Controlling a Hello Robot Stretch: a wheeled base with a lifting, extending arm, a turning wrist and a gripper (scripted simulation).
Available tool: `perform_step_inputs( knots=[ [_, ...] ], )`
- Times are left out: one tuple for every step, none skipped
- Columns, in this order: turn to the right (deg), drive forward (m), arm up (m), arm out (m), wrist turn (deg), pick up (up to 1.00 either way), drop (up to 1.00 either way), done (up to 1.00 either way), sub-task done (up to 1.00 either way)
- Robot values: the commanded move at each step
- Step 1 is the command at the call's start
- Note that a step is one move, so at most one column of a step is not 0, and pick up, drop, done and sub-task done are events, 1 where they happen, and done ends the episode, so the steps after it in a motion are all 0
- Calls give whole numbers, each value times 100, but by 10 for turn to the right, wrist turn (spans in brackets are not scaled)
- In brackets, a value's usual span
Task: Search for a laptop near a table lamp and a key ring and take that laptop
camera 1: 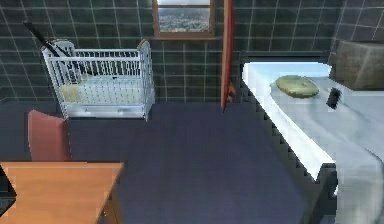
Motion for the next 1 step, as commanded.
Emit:
perform_step_inputs(
  knots=[
    [450,0,0,0,0,0,0,0,0]
  ],
)
